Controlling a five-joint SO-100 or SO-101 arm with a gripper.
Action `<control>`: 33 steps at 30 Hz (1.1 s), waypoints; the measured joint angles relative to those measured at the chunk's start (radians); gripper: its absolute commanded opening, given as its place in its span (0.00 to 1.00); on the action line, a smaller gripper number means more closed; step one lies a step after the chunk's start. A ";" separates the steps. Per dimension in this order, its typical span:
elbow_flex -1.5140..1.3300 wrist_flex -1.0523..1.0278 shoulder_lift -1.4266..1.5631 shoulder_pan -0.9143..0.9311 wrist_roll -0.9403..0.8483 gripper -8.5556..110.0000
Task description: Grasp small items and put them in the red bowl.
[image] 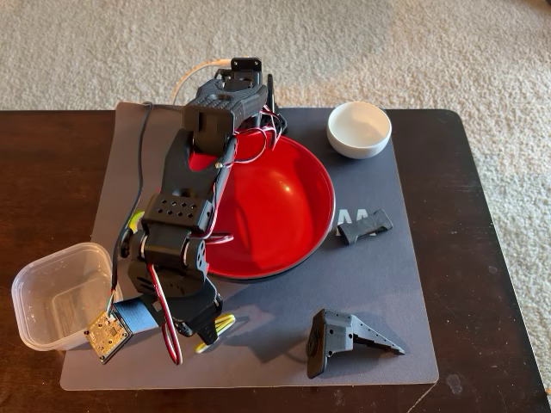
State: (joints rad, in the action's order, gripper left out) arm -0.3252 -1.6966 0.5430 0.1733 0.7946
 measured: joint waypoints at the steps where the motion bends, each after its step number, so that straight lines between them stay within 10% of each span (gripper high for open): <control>1: 0.009 0.000 -0.008 0.000 0.000 0.22; 33: 0.314 -0.009 0.009 0.005 -0.129 0.07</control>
State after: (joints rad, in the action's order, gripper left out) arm -0.0107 -1.7058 0.5522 0.1779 0.6657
